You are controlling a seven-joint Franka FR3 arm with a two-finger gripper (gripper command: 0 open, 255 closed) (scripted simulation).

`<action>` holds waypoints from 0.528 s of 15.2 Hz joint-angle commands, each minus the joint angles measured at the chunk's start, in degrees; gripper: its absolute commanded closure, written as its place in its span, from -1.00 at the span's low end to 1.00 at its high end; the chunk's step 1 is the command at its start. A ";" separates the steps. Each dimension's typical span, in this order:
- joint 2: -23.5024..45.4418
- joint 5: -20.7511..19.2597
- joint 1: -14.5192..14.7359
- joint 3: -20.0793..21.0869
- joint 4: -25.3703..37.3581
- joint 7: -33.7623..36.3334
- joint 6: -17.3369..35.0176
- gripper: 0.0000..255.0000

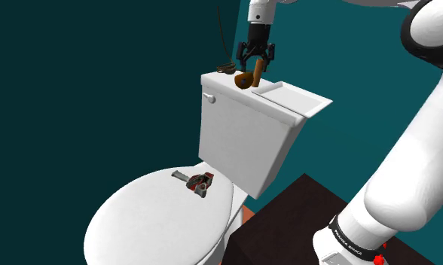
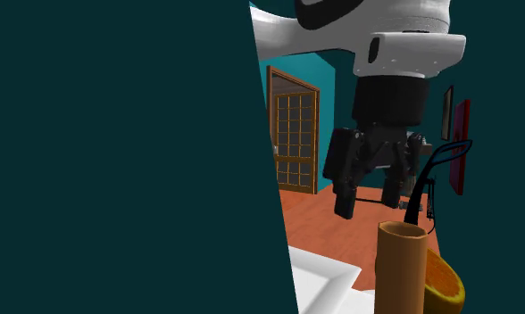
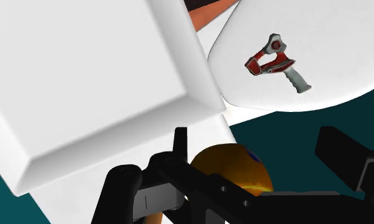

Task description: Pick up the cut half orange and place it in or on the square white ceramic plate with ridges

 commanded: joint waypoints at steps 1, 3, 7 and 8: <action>5.85 -0.40 -0.26 -0.28 7.59 0.80 -2.58 -1.00; 10.07 -0.61 -0.54 -0.55 13.15 1.15 -4.48 -1.00; 8.62 -0.72 -0.47 -0.54 8.05 1.23 -0.83 -1.00; 8.32 -0.74 -0.46 -0.54 6.87 1.25 0.06 -1.00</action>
